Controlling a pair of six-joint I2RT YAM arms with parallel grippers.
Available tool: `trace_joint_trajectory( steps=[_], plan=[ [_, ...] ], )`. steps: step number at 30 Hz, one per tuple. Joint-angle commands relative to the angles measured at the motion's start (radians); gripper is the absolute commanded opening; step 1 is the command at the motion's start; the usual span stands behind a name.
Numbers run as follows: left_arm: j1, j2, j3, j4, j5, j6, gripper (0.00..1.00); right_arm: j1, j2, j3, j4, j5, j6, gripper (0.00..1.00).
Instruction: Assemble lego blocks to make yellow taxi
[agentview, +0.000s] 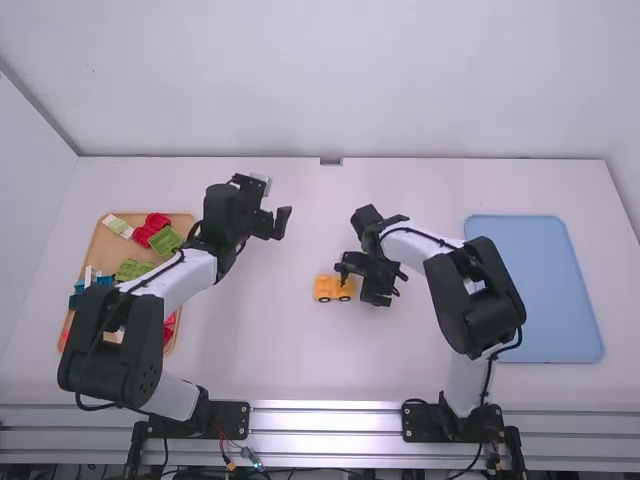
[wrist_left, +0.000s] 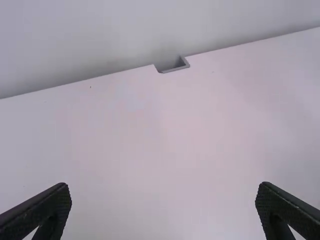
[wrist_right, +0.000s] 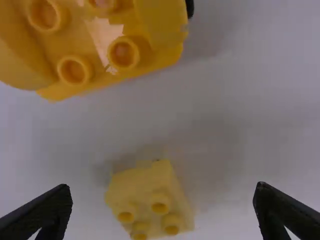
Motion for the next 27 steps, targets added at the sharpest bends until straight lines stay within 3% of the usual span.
trace_joint_trajectory(
  steps=[1, 6, 10, 13, 20, 27],
  plan=[
    [0.006, 0.002, -0.002, 0.002, -0.007, 0.010, 0.99, 0.001, -0.014, 0.055, -0.034, 0.011, 0.055, 0.99],
    [0.004, 0.002, -0.002, -0.030, 0.077, 0.084, 0.99, -0.015, -0.127, 0.096, -0.180, -0.163, -0.071, 0.99],
    [0.004, 0.002, -0.002, -0.107, 0.414, 0.381, 0.99, -0.091, -0.232, 0.070, -0.212, -0.391, -0.276, 0.99],
    [0.004, 0.002, -0.002, -0.202, 0.639, 0.620, 0.99, -0.190, -0.299, -0.001, -0.206, -0.608, -0.481, 0.99],
    [0.003, 0.014, -0.007, -0.463, 0.906, 1.098, 0.99, -0.361, -0.307, -0.142, -0.053, -0.680, -0.566, 0.99],
    [-0.003, 0.156, -0.055, -0.382, 1.058, 1.188, 0.99, -0.412, -0.307, -0.273, 0.140, -0.801, -0.559, 0.99]
  ],
)
